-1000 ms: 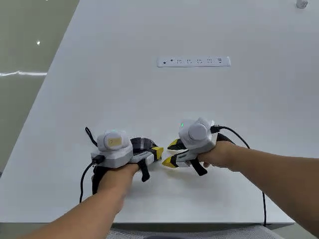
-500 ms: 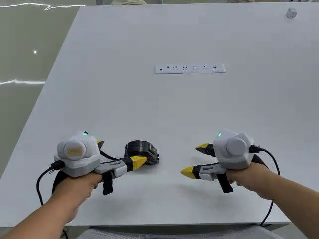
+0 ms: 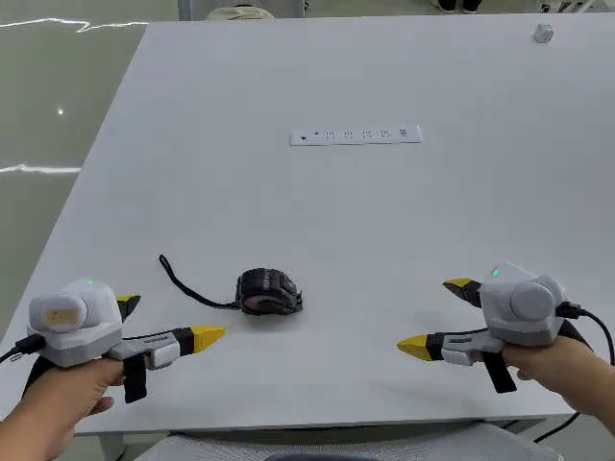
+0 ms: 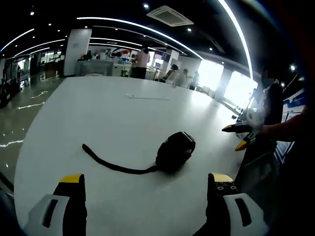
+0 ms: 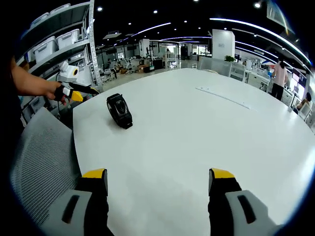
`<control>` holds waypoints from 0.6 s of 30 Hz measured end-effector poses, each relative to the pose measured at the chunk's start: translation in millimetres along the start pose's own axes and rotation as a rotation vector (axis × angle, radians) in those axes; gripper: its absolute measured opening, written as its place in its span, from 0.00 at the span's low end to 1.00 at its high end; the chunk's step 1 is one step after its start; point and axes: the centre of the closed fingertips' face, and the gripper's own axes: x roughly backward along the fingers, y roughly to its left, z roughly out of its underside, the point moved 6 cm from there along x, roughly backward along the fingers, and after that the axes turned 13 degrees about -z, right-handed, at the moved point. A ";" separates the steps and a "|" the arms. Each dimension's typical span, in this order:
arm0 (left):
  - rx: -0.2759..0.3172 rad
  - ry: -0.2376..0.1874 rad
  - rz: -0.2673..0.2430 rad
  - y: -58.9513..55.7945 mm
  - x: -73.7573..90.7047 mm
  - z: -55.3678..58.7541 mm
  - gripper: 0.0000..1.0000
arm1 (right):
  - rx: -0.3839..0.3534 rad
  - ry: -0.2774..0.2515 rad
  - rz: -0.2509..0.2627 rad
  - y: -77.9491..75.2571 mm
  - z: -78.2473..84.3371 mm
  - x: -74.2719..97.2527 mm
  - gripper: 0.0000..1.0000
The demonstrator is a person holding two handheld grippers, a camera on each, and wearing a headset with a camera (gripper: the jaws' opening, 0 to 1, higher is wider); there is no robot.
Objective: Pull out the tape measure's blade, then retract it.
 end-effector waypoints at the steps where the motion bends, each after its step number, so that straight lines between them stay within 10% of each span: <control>1: -0.011 0.000 0.003 1.0 2.9 0.8 1.00 | -0.008 -0.001 0.008 -1.4 1.8 6.5 0.89; 8: -0.072 0.025 0.022 5.6 18.2 9.5 1.00 | -0.073 -0.037 0.081 -5.9 21.9 44.7 0.98; 18: -0.011 -0.017 -0.011 23.2 31.8 4.5 1.00 | -0.097 -0.033 0.164 0.4 38.5 95.8 1.00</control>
